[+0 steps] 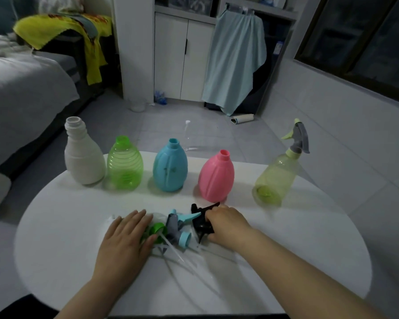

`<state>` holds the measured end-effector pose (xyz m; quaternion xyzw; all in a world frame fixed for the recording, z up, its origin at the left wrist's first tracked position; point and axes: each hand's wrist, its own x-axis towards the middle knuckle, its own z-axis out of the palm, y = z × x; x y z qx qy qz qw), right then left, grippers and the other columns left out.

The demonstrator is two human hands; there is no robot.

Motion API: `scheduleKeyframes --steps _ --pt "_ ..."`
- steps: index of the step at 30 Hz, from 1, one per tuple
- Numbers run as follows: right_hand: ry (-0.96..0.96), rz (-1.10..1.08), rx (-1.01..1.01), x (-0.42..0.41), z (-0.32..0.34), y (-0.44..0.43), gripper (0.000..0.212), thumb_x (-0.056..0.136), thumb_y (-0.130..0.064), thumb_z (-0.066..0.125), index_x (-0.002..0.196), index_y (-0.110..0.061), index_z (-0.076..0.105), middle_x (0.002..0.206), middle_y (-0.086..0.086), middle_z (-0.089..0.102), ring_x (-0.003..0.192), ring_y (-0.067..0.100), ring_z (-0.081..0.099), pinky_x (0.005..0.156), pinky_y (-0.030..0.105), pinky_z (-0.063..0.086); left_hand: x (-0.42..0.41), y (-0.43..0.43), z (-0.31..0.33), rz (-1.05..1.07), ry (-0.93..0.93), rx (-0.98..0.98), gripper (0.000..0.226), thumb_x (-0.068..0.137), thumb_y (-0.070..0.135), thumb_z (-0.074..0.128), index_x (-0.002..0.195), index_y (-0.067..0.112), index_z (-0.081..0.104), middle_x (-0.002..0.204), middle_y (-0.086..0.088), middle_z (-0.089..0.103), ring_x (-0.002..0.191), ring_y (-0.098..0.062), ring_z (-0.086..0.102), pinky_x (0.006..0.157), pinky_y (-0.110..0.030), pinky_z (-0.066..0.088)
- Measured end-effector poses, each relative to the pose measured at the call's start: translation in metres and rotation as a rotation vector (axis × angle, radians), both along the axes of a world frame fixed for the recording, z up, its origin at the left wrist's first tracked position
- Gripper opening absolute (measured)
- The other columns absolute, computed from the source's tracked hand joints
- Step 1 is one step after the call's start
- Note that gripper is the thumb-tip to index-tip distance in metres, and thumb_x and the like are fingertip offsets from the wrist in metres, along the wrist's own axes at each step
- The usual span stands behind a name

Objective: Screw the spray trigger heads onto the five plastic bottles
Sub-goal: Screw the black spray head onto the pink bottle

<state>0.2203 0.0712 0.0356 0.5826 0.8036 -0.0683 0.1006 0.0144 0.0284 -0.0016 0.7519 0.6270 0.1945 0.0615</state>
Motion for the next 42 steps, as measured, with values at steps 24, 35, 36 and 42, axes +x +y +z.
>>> scheduleKeyframes --steps 24,35,36,42 --pt "1.289 -0.43 -0.004 0.075 0.078 0.003 0.02 0.073 0.0 0.063 0.077 -0.019 0.056 0.076 -0.002 0.062 0.069 0.007 0.06 0.069 0.017 0.048 0.078 0.061 0.046 -0.22 -0.385 0.118 0.04 0.086 0.021 0.049 0.125 0.017 0.044 0.137 -0.006 0.046 0.126 -0.022 0.04 0.103 -0.03 0.026" --pt "1.631 -0.551 0.076 0.089 0.087 0.01 0.009 0.077 -0.002 0.058 0.079 -0.01 0.054 0.077 0.003 0.059 0.073 0.017 0.062 0.079 0.03 0.051 0.118 0.124 0.063 -0.254 -0.507 -0.23 0.083 0.075 0.018 0.065 0.138 0.022 0.011 0.143 -0.006 0.034 0.127 -0.027 0.036 0.103 -0.042 0.033" --pt "1.638 -0.548 0.1 0.09 0.089 0.011 0.01 0.078 -0.001 0.057 0.079 -0.011 0.054 0.079 0.004 0.06 0.075 0.018 0.062 0.079 0.03 0.051 0.12 0.127 0.062 -0.269 -0.501 -0.253 0.085 0.074 0.018 0.066 0.138 0.022 0.01 0.142 -0.005 0.036 0.125 -0.028 0.038 0.101 -0.043 0.034" --pt "1.675 -0.515 0.177 0.095 0.096 0.012 0.014 0.078 0.0 0.055 0.084 -0.012 0.054 0.085 0.005 0.062 0.085 0.019 0.062 0.08 0.029 0.053 0.127 0.135 0.053 -0.247 -0.491 -0.271 0.082 0.068 0.027 0.072 0.133 0.02 0.024 0.137 -0.005 0.043 0.121 -0.029 0.042 0.102 -0.044 0.036"
